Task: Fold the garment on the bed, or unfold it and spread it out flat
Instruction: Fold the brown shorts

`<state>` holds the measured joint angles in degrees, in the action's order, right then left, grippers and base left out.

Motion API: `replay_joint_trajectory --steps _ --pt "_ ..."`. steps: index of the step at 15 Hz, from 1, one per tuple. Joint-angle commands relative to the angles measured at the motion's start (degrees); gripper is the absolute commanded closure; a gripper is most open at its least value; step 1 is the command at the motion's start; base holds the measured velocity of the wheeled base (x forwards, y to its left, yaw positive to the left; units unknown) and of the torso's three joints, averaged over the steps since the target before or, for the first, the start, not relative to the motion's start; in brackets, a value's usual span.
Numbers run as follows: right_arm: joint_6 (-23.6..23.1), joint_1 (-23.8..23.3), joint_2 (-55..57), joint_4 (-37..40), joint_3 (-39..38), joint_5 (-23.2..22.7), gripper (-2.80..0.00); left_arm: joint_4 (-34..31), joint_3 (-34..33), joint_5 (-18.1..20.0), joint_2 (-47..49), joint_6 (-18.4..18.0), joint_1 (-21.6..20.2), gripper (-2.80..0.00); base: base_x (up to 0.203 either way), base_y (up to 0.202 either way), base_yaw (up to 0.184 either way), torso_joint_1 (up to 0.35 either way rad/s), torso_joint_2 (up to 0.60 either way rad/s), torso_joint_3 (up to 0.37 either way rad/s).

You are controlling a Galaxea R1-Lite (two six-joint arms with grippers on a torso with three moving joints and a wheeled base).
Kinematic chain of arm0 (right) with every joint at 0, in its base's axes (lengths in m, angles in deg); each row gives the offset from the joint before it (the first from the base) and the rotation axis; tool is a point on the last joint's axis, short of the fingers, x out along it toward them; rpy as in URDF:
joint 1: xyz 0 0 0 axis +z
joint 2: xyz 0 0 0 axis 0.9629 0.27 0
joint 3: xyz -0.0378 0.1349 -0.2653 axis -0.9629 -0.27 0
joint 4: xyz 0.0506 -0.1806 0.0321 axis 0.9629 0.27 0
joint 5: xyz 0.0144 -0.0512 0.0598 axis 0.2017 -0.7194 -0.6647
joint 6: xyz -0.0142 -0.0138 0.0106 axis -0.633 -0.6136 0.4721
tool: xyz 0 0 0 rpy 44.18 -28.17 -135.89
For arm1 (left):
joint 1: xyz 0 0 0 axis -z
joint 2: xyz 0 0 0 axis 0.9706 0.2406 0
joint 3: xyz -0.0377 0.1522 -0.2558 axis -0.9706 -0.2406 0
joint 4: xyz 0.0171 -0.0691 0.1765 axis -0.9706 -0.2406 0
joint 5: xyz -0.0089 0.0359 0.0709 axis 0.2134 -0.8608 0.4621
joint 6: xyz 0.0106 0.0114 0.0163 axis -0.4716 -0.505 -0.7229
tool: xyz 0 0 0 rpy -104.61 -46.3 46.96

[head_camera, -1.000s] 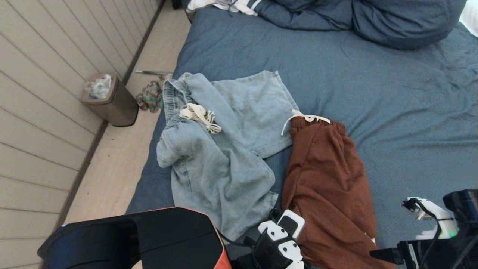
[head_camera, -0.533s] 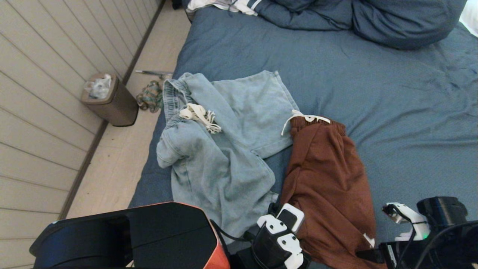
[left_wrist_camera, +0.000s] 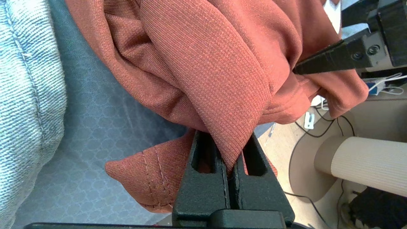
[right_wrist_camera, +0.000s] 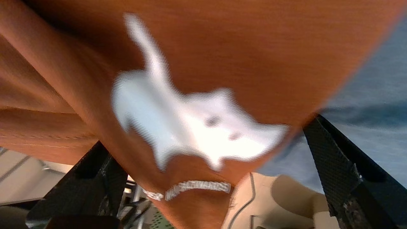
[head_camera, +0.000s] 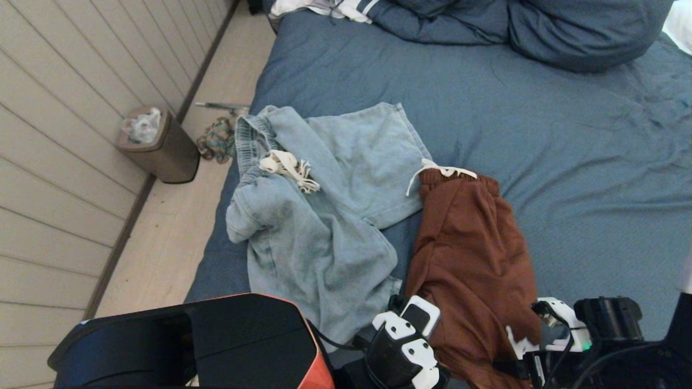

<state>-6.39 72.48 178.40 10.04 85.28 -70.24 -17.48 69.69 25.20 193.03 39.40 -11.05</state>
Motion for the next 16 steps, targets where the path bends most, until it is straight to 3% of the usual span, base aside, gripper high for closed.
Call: replay_joint_trajectory --steps 1,7,8,16 --pt "0.50 0.96 -1.91 -0.31 -0.39 -1.14 -2.80 0.35 -0.01 -0.09 0.07 0.09 0.01 0.00 0.000 0.000 0.000 0.000 0.00 0.000" --pt "1.17 2.78 -1.90 -0.31 -1.19 -2.29 -2.80 0.35 0.12 -0.08 0.20 0.09 0.01 0.00 0.000 0.000 0.000 0.000 0.00 0.000" --pt "1.43 3.35 -1.81 -0.34 -1.39 -2.29 0.00 0.35 0.18 -0.06 0.20 0.09 0.01 0.00 0.000 0.000 0.000 0.000 0.00 0.000" --pt "0.87 4.61 -2.88 -0.56 -5.21 -2.38 0.00 0.74 -0.60 -0.09 -1.45 0.17 0.14 0.00 0.000 0.000 0.000 0.000 0.00 0.000"
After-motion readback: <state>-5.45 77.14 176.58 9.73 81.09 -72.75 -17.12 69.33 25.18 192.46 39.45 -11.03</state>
